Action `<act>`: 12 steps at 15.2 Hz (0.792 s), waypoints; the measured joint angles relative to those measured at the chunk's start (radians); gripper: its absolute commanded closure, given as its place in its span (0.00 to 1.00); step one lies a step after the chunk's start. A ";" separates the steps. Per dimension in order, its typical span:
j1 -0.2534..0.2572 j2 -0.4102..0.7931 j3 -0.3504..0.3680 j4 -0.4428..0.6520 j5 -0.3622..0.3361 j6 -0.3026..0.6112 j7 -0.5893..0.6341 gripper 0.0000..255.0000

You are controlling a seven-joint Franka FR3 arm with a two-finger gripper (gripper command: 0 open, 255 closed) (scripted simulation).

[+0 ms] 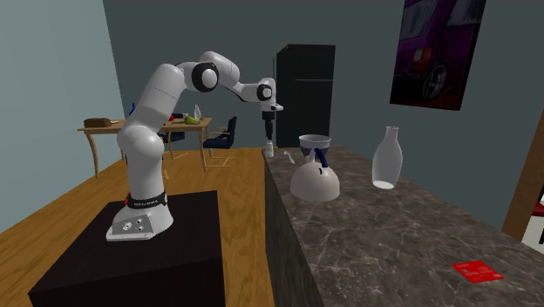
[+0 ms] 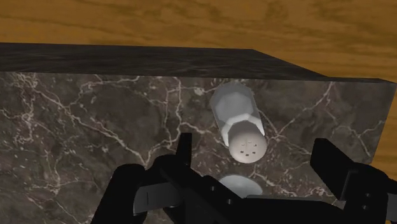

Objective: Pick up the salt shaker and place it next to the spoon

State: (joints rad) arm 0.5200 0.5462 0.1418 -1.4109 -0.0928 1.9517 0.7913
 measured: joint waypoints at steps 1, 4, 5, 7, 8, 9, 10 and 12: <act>0.000 0.000 0.000 0.000 0.000 0.000 0.000 0.00; 0.001 -0.014 0.002 0.041 0.003 -0.054 -0.002 0.00; 0.000 -0.020 0.002 0.064 0.004 -0.083 -0.005 0.00; 0.003 -0.022 0.003 0.085 0.005 -0.106 -0.003 0.00; 0.003 -0.022 0.003 0.090 0.005 -0.111 -0.004 0.00; 0.003 -0.022 0.003 0.092 0.005 -0.113 -0.004 0.00; 0.003 -0.022 0.003 0.092 0.005 -0.114 -0.004 0.00; 0.003 -0.023 0.003 0.092 0.005 -0.114 -0.004 0.00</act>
